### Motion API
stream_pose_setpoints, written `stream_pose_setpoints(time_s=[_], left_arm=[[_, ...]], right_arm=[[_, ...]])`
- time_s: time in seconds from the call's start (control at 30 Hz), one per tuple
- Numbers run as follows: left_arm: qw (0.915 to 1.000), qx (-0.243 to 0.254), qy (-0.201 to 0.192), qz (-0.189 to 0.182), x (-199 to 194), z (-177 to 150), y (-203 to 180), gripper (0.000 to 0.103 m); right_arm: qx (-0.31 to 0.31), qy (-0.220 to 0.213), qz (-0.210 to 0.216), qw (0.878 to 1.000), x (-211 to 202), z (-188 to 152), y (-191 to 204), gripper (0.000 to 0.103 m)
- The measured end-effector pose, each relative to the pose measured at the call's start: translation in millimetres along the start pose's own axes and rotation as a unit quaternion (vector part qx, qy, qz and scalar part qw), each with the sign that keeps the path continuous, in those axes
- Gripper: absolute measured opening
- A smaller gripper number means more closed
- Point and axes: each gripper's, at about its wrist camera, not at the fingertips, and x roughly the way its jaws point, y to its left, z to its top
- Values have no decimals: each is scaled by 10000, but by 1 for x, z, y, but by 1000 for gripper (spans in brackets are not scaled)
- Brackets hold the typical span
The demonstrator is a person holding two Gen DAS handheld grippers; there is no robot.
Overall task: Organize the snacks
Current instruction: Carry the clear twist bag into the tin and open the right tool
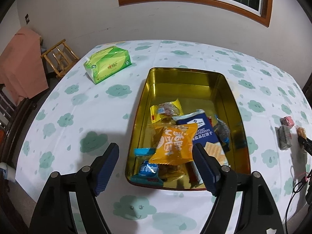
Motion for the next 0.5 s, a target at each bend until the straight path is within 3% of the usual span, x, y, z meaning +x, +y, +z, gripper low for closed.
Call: stream_pose_setpoints(time_s=[0.33, 0.5], left_arm=[[10000, -64, -10, -39, 2, -4, 12, 83], [9999, -135, -58, -32, -1, -5, 21, 84]], right_arm=[[228, 45, -123, 9997, -16, 2, 5, 38], [212, -85, 75, 9997, -35, 7, 22, 38]])
